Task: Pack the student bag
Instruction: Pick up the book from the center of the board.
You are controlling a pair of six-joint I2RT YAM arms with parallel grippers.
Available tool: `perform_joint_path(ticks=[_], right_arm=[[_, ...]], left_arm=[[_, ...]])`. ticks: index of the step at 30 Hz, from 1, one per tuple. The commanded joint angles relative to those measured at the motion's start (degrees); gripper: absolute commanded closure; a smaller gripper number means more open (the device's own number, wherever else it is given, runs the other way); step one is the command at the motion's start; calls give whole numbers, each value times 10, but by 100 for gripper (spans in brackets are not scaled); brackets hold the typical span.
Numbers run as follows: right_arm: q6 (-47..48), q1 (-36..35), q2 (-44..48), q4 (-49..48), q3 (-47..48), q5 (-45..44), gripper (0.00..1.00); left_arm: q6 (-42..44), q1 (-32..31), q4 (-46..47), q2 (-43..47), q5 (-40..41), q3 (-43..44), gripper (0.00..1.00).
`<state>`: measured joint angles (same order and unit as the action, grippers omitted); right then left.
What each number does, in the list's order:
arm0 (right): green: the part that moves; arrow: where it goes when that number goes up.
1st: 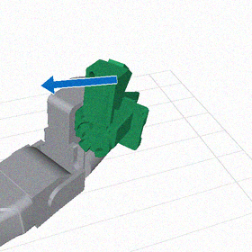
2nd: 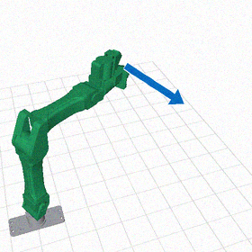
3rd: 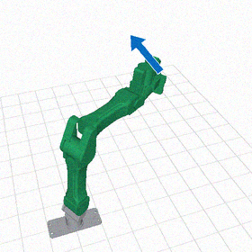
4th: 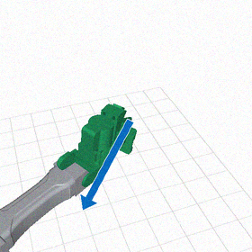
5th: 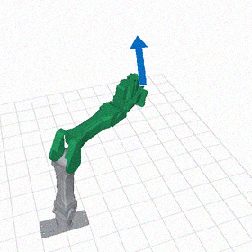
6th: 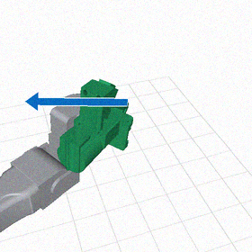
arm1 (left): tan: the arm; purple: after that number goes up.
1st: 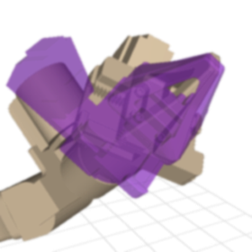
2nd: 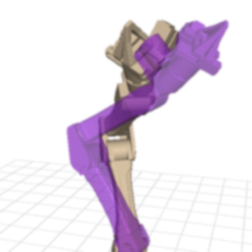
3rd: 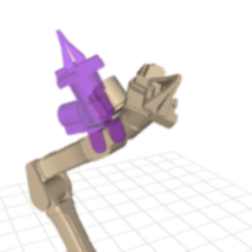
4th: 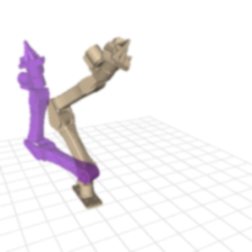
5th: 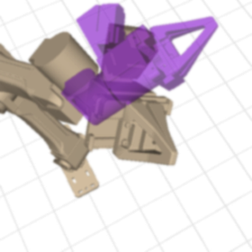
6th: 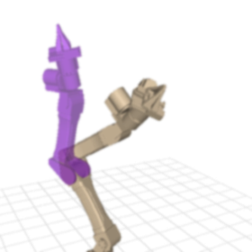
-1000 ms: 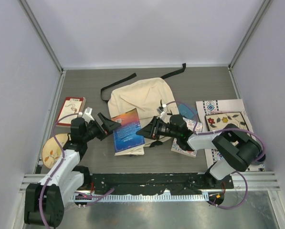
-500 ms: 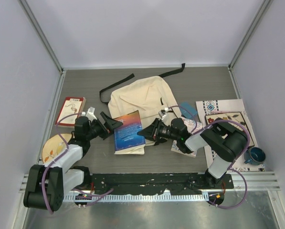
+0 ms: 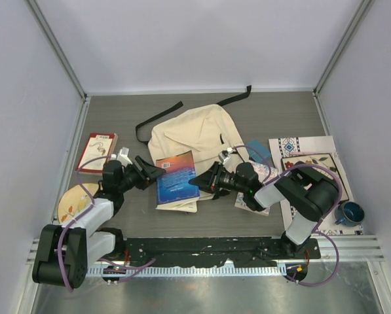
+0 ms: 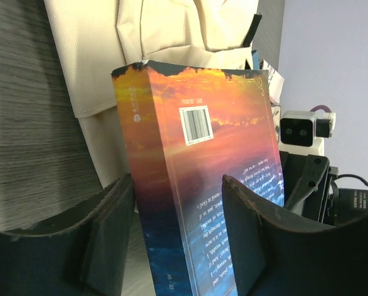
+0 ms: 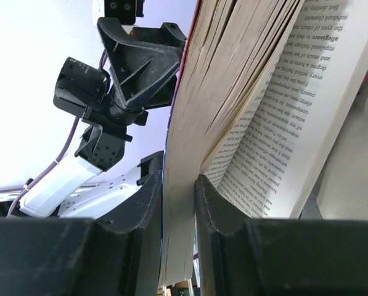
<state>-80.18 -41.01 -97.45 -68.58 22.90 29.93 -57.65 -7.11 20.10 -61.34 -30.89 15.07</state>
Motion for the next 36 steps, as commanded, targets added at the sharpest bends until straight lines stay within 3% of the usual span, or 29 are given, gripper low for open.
perform_joint_path(ticks=[1, 4, 8, 11, 13, 14, 16, 17, 19, 22, 24, 27, 30, 31, 32, 33, 34, 36], right_arm=[[-4, -11, 19, -127, 22, 23, 99], [-1, -20, 16, -123, 26, 25, 99], [-3, -21, 14, -131, 29, 29, 99], [-7, -21, 14, -133, 33, 33, 99], [-7, -21, 13, -136, 36, 36, 99], [-6, -21, 11, -136, 39, 41, 99], [-12, -22, 9, -154, 40, 42, 99], [-16, -22, 9, -162, 41, 43, 99], [-18, -24, 5, -163, 47, 51, 99], [-20, -26, 0, -166, 52, 59, 99], [-20, -27, -4, -164, 55, 65, 99], [-20, -28, -11, -167, 58, 70, 99], [-22, -28, -18, -168, 60, 71, 99], [-20, -28, -18, -169, 61, 72, 99], [-19, -28, -19, -168, 61, 71, 99], [-18, -28, -19, -163, 61, 70, 99], [-17, -28, -18, -158, 60, 65, 99], [-3, -28, -6, -127, 53, 54, 95]], left_arm=[[-17, -10, 55, 0, -29, 35, 45], [-19, -11, 57, 1, -38, 47, 47], [-26, -15, 76, 0, -53, 51, 23], [-38, -15, 107, -8, -72, 51, 22], [-39, -16, 115, -12, -84, 58, 25], [-39, -18, 116, -18, -89, 59, 34], [-37, -18, 122, -25, -100, 64, 43], [-37, -18, 123, -27, -103, 65, 59], [-38, -19, 126, -35, -110, 70, 64], [-38, -20, 127, -37, -112, 73, 40], [-37, -20, 126, -36, -115, 74, 29], [-35, -20, 125, -38, -122, 77, 24], [-28, -20, 120, -47, -143, 85, 43], [-25, -20, 114, -55, -149, 88, 61], [-20, -20, 111, -57, -154, 92, 72], [-19, -20, 108, -58, -152, 94, 93], [-16, -20, 88, -56, -149, 96, 100], [6, -21, 53, -45, -122, 109, 100]])
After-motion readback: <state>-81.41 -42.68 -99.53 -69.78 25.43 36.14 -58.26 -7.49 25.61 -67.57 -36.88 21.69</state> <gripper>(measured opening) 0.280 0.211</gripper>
